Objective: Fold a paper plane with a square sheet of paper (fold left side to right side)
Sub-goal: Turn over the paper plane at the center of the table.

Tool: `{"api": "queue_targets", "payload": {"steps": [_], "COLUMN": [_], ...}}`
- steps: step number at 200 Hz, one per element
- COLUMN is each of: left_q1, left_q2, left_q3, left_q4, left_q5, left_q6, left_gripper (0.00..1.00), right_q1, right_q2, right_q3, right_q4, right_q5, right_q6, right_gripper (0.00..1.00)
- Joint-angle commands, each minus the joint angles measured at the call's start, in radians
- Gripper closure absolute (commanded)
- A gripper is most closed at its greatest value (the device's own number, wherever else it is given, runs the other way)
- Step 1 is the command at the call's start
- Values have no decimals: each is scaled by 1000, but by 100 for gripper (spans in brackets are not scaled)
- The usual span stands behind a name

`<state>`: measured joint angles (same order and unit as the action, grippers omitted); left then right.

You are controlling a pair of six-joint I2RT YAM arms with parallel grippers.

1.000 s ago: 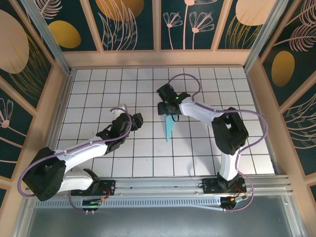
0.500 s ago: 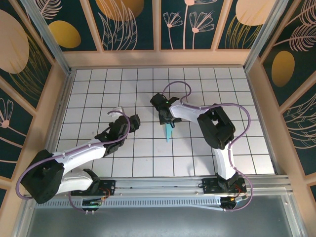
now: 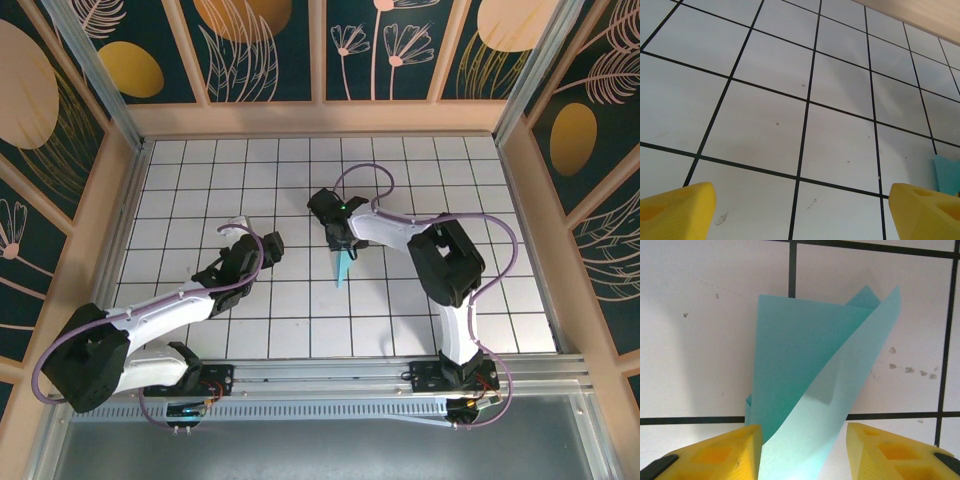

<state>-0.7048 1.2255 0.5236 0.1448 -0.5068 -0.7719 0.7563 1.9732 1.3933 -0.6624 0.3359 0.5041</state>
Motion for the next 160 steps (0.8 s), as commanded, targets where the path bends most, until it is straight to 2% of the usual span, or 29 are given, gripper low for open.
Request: {"api": "queue_targets", "payload": {"steps": [1,62,76,94,140,160], "left_q1": [7,6,5,6,8,9], "left_q2": [-1,-1,-4,-14,-82,-128], "left_q3": [12,17,19,20,15,8], "left_q4": [-25,-37,-40,-41,-42,-42], "left_q5": [-23,-30,-34,-34,-50,-59], "left_q6": [0,3,4,2,-23,-35], "left_gripper": [11,10,10,9,3,1], "right_q1": [4,2,1,2,-16,-54], "right_q2": [-51,-75,-92,-120,-238,-317], "right_q3": [-23,-59,-60,-55,-26,-50], "right_q4": [-17,-13,-19,-30,-7,76], "right_q5": [18,14,21,30,33,-55], "right_q6": [24,40,45,45,1,-42], "right_gripper": [55,89,91,100,100,100]}}
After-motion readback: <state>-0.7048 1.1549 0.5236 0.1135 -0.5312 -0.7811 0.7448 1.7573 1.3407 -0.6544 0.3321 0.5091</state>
